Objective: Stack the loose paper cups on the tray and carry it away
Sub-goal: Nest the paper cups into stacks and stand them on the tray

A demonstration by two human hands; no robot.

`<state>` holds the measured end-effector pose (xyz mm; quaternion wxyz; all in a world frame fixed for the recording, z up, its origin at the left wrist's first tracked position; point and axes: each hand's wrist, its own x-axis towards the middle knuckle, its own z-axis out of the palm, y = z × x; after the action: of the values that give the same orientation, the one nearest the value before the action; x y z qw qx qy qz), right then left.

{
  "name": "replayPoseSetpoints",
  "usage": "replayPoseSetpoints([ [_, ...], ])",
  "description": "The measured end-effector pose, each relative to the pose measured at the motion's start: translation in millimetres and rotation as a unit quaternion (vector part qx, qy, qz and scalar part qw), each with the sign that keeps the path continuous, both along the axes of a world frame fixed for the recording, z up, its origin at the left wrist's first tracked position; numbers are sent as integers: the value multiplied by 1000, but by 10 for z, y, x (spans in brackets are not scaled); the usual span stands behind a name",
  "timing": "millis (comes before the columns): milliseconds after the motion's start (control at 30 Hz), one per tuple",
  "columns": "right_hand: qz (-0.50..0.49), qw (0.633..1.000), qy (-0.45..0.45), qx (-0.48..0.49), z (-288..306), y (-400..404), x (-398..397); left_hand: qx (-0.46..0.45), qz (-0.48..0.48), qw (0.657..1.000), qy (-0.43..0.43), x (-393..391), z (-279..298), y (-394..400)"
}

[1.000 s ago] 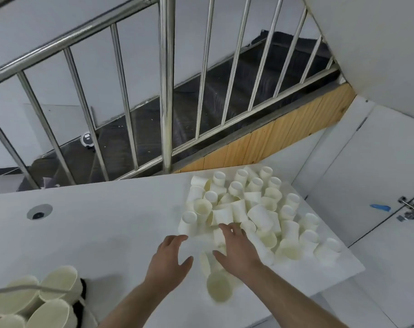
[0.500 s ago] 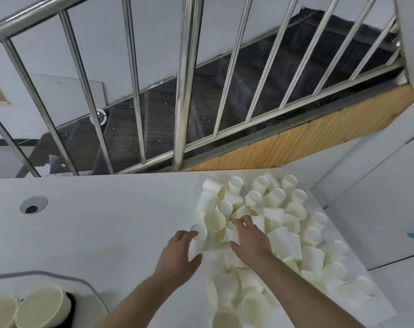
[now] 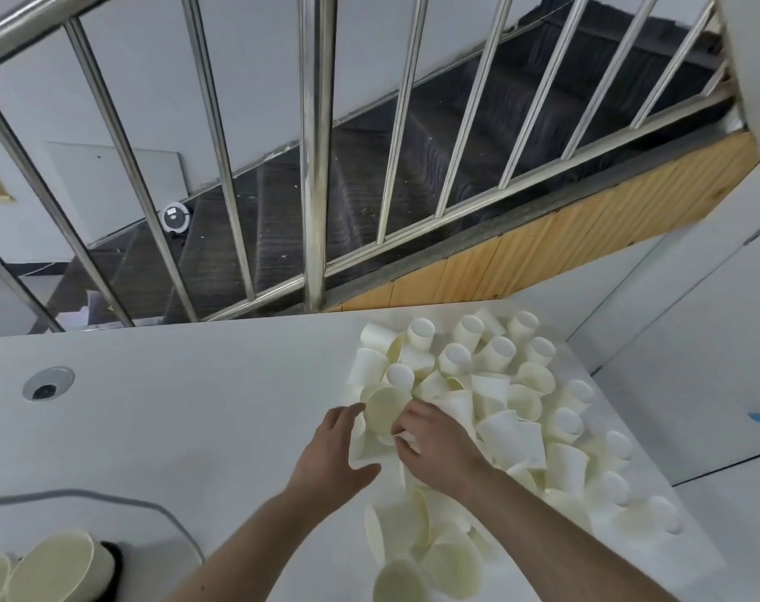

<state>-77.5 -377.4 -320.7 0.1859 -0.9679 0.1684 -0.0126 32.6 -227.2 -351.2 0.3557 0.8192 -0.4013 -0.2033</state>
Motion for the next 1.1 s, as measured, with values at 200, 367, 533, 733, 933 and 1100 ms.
replayPoseSetpoints([
  [200,51,998,4,37,-8,45,-105,-59,-13,998,-7,-45,119,-101],
  [367,56,996,-2,66,-13,63,-147,-32,5,999,-41,-51,42,-77],
  [533,24,997,-34,64,-87,16,-62,12,83,995,-61,46,28,87],
  [733,19,995,98,-19,-165,-69,291,39,141,988,-42,254,-36,355],
  [933,71,974,186,-106,-246,-168,662,54,125,990,-36,349,-123,456],
  [1100,104,957,225,-151,-333,-239,887,51,113,992,-30,369,-171,415],
])
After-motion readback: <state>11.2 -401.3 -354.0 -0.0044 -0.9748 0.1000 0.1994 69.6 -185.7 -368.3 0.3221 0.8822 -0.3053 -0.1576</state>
